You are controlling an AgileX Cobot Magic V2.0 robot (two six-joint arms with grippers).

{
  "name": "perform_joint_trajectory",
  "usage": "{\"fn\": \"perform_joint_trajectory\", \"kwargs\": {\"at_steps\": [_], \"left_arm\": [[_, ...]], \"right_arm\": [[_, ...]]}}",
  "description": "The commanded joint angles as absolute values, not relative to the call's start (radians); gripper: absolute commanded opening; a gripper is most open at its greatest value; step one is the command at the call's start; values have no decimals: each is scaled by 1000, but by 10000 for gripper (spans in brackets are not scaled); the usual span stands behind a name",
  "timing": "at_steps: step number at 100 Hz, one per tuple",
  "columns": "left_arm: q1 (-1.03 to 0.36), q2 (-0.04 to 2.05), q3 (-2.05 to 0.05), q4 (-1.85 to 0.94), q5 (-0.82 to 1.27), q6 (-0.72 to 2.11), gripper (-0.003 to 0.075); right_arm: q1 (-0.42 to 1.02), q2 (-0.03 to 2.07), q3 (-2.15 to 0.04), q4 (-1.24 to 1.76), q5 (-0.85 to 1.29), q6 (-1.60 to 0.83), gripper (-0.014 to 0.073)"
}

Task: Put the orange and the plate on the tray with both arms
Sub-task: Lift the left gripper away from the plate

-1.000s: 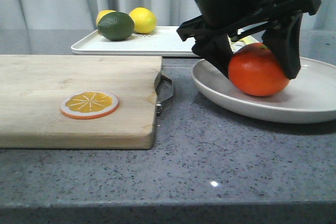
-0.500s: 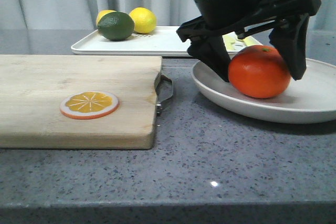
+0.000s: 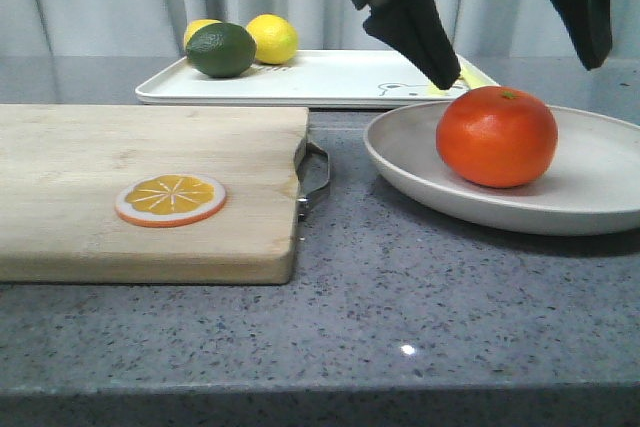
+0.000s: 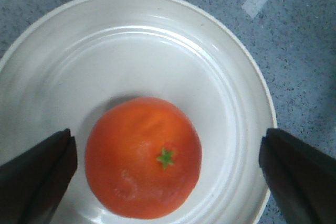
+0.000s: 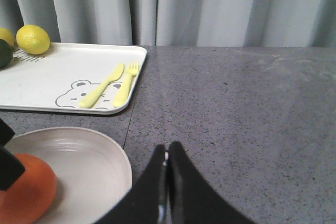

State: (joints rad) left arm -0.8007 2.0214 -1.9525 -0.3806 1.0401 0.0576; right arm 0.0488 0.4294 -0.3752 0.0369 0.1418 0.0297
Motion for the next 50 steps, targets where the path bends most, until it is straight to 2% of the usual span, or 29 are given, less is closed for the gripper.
{"fn": "perform_joint_trajectory", "kwargs": {"at_steps": [1, 10, 29, 50], "left_arm": [[-790, 1933, -1990, -399, 1029, 61, 623], [-785, 1911, -1990, -394, 1036, 61, 529], [-783, 1855, -1961, -374, 1052, 61, 225], [-783, 1749, -1844, -373, 1000, 86, 2]], "right_arm": [[43, 440, -409, 29, 61, 26, -67], [43, 440, -409, 29, 61, 26, -67], [43, 440, -409, 29, 68, 26, -67], [43, 440, -409, 29, 99, 26, -67]]}}
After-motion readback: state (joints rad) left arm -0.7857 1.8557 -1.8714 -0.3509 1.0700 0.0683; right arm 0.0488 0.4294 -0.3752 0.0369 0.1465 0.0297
